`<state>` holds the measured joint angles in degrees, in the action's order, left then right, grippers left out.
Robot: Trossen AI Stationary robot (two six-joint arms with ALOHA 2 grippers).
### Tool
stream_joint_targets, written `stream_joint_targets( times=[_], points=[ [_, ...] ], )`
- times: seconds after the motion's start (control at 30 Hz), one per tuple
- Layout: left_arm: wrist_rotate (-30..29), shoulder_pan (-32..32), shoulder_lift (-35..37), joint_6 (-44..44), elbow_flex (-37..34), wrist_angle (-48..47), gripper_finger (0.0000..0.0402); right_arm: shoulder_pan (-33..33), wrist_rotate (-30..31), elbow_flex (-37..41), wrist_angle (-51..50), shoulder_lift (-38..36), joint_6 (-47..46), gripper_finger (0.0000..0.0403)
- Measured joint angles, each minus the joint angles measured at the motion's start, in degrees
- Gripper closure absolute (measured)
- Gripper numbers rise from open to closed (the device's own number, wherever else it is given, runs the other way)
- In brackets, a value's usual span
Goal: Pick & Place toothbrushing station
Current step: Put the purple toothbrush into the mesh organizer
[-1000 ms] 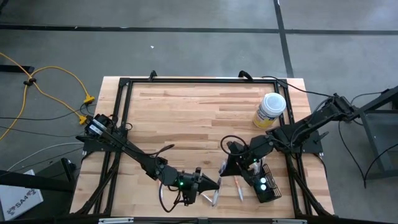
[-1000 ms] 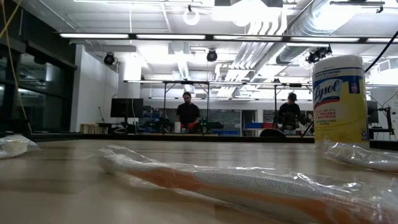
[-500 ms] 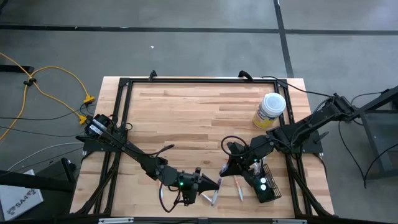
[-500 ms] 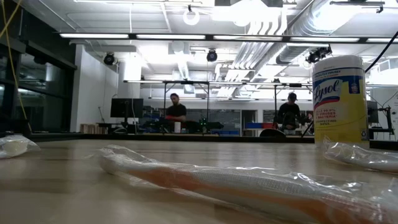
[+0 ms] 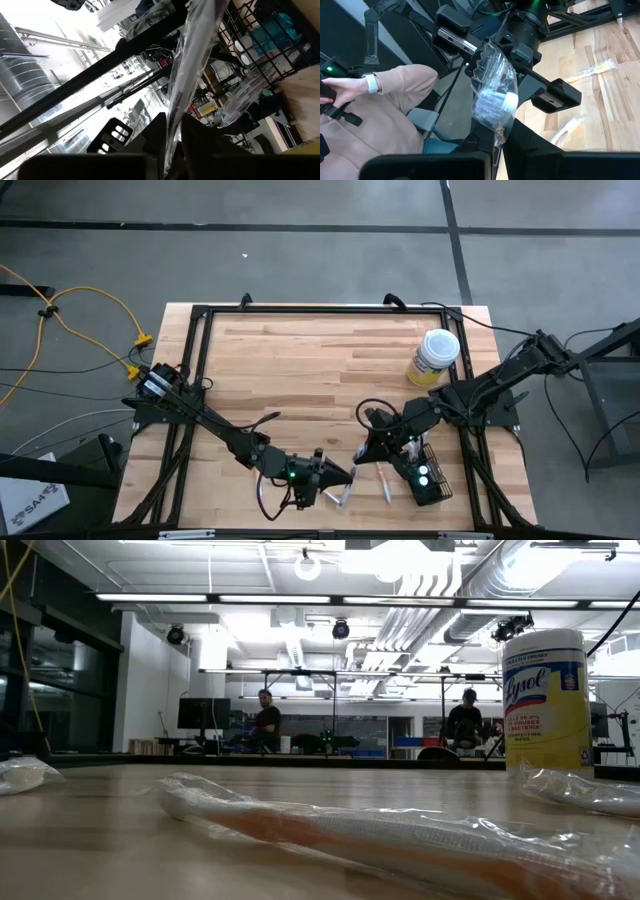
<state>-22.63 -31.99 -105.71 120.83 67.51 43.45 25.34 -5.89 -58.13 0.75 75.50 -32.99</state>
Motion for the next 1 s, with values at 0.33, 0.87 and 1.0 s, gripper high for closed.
stream_joint_targets(
  times=[0.33, 0.87, 1.0],
  points=[
    [0.01, 0.0, 0.0, -0.51, 0.0, 0.06, 0.0345, 0.0, -0.02, 0.0, -0.05, 0.0, -0.1, 0.0395],
    [0.05, -0.02, 0.0, 0.5, 0.0, 0.06, 0.0344, 0.0, -0.06, 0.0, -0.11, 0.0, -0.24, 0.0395],
    [0.06, -0.09, 0.0, 0.19, 0.0, 0.08, 0.0344, 0.0, -0.06, 0.0, -0.11, 0.0, -0.44, 0.0395]
  ],
)
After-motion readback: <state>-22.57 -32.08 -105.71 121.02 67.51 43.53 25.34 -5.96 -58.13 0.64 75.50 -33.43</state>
